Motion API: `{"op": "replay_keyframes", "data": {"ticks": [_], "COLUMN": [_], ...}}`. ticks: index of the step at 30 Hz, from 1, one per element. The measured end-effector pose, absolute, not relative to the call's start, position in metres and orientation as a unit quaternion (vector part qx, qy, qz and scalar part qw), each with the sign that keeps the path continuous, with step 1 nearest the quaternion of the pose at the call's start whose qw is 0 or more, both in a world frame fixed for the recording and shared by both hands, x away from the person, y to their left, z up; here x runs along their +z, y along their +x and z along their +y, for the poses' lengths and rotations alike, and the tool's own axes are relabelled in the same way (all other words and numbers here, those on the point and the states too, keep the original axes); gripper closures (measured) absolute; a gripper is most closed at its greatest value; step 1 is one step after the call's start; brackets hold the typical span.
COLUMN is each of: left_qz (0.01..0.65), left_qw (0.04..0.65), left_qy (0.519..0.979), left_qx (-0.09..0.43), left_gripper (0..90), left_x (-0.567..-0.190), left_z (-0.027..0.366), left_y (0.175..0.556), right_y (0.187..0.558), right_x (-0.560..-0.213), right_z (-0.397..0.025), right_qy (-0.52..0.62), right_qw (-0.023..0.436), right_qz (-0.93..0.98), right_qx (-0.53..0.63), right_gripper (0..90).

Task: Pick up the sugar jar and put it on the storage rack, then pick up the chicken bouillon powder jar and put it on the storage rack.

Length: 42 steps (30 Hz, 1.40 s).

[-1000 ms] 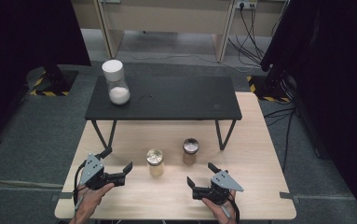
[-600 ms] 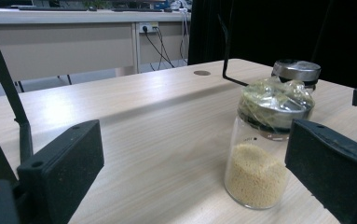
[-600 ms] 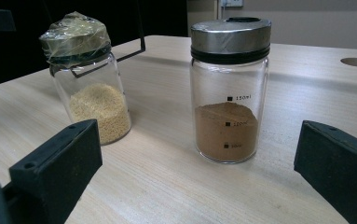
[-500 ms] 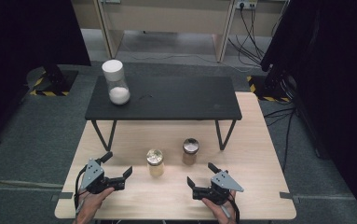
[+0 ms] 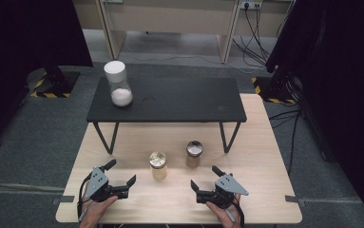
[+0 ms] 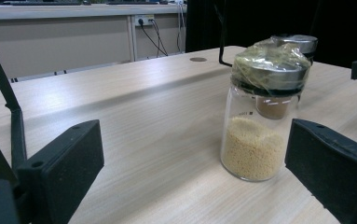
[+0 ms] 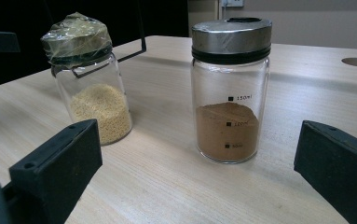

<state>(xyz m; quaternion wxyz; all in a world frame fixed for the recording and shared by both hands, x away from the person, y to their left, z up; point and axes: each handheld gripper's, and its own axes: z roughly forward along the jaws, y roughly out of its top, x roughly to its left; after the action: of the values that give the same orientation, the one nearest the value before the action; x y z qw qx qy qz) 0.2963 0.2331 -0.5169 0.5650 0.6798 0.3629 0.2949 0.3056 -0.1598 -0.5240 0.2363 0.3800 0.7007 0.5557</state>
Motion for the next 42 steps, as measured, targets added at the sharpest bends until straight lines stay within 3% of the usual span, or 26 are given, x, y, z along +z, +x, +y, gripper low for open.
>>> {"op": "replay_keyframes", "data": {"ticks": [42], "left_qz": [0.351], "left_qw": [0.56], "left_qy": [0.69], "left_qx": [0.295], "left_gripper": [4.0], "left_x": [-0.53], "left_z": [0.234], "left_y": [0.279], "right_y": [0.303], "right_x": [-0.523], "right_z": [-0.157], "right_qy": [0.375], "right_qw": [0.232], "right_qz": [0.702], "right_qx": [0.559], "right_gripper": [0.9]}}
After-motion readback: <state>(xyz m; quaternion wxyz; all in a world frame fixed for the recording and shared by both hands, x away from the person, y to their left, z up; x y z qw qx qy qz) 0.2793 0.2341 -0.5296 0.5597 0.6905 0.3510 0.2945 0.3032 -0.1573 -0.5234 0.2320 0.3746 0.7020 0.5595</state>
